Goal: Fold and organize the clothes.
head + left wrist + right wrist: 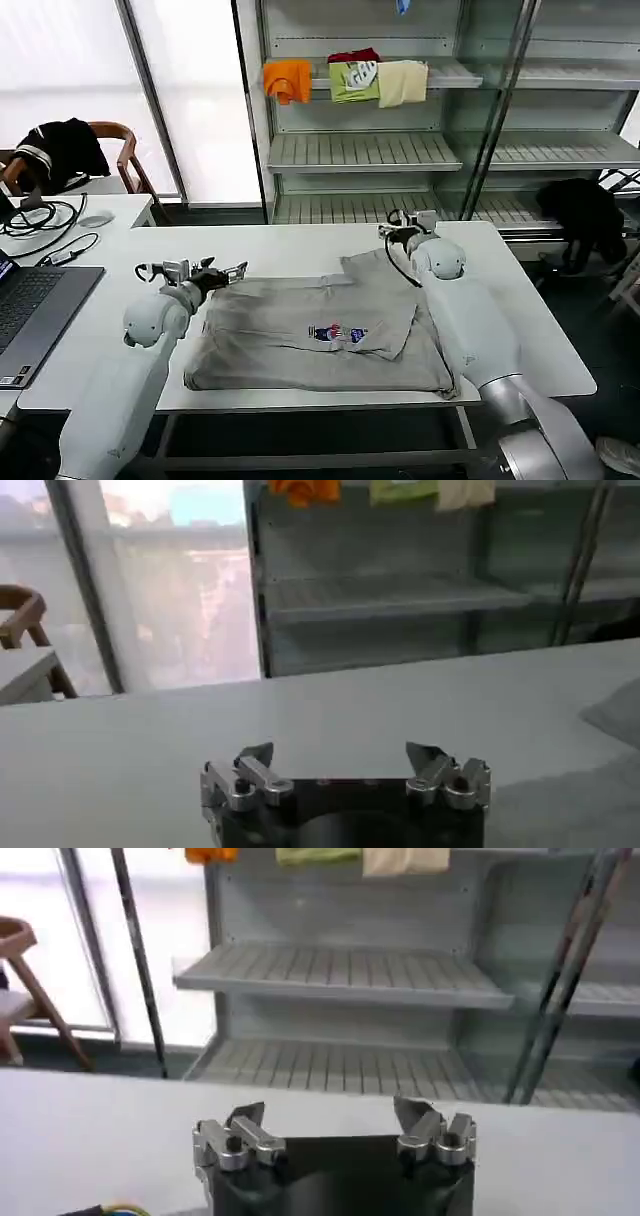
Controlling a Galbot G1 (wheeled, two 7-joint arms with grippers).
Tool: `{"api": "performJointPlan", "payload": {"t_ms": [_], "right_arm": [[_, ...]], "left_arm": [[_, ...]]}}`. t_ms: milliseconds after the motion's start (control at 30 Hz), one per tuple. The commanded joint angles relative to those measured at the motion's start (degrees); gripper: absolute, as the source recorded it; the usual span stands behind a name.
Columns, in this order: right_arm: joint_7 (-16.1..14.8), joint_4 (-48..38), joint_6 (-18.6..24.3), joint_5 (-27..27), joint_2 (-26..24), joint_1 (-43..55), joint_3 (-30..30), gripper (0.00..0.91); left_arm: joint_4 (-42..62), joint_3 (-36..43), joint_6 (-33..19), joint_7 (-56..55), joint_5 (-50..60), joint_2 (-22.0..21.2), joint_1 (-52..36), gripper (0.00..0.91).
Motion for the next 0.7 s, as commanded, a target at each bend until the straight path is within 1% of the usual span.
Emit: {"api": "performJointPlan", "payload": {"t_ms": [33, 700], "right_arm": [[-1.5, -3.4, -0.6, -2.5, 1.6, 0.0, 0.2, 0.907], [-0.6, -2.4, -1.0, -2.8, 1.9, -1.6, 0.3, 0.907]], "left_arm": [[0.9, 0.4, 0.0, 0.1, 1.3, -1.3, 1.0, 0.907], [2.6, -0.7, -0.1, 0.2, 2.4, -1.2, 1.7, 0.907]]}}
